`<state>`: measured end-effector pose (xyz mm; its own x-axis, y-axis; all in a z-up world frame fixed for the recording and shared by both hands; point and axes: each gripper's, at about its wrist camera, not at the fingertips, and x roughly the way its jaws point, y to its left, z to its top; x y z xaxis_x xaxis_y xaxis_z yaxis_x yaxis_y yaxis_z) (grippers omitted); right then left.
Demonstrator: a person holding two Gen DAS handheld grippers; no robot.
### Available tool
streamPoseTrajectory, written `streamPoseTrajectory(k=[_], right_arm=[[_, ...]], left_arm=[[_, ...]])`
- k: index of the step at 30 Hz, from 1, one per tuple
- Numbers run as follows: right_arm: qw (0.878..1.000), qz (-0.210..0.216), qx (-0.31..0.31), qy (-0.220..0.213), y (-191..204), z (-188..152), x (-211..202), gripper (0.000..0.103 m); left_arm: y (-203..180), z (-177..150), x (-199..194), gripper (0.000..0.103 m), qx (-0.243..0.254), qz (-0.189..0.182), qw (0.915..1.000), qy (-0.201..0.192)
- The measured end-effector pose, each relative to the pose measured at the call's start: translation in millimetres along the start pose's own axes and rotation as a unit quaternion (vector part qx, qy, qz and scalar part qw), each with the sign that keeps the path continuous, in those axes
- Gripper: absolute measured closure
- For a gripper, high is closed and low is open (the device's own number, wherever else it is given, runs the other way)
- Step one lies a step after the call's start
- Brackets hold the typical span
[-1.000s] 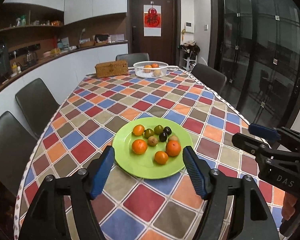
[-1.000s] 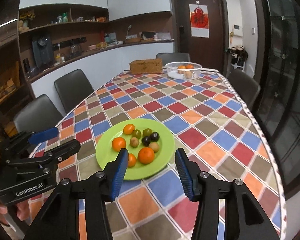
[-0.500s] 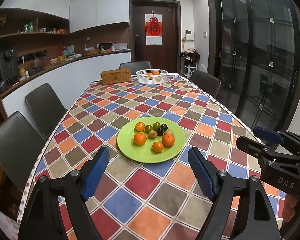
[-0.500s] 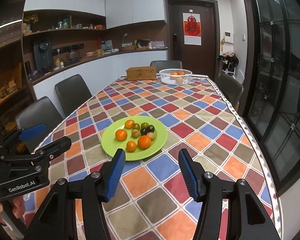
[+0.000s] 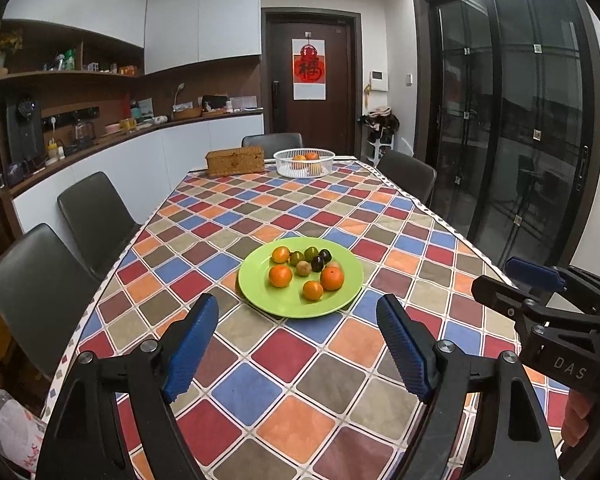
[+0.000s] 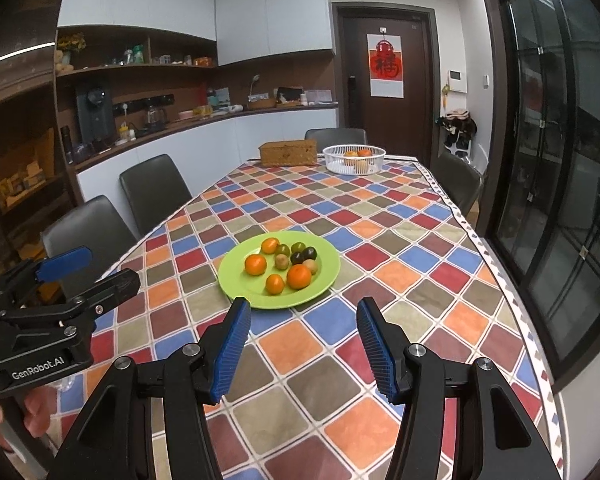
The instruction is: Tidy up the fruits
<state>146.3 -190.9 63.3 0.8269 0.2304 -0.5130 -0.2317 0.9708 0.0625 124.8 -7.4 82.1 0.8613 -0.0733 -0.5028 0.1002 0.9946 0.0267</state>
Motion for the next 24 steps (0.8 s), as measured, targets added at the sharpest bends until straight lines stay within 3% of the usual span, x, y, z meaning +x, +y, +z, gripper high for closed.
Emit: streamPoseTrajectory(k=[24], right_arm=[[1.000, -0.003, -0.005, -0.011, -0.6, -6.9, -24.6, 0.047]], left_arm=[[-1.2, -9.6, -23.0, 0.020, 0.002, 0.016, 0.9998, -0.007]])
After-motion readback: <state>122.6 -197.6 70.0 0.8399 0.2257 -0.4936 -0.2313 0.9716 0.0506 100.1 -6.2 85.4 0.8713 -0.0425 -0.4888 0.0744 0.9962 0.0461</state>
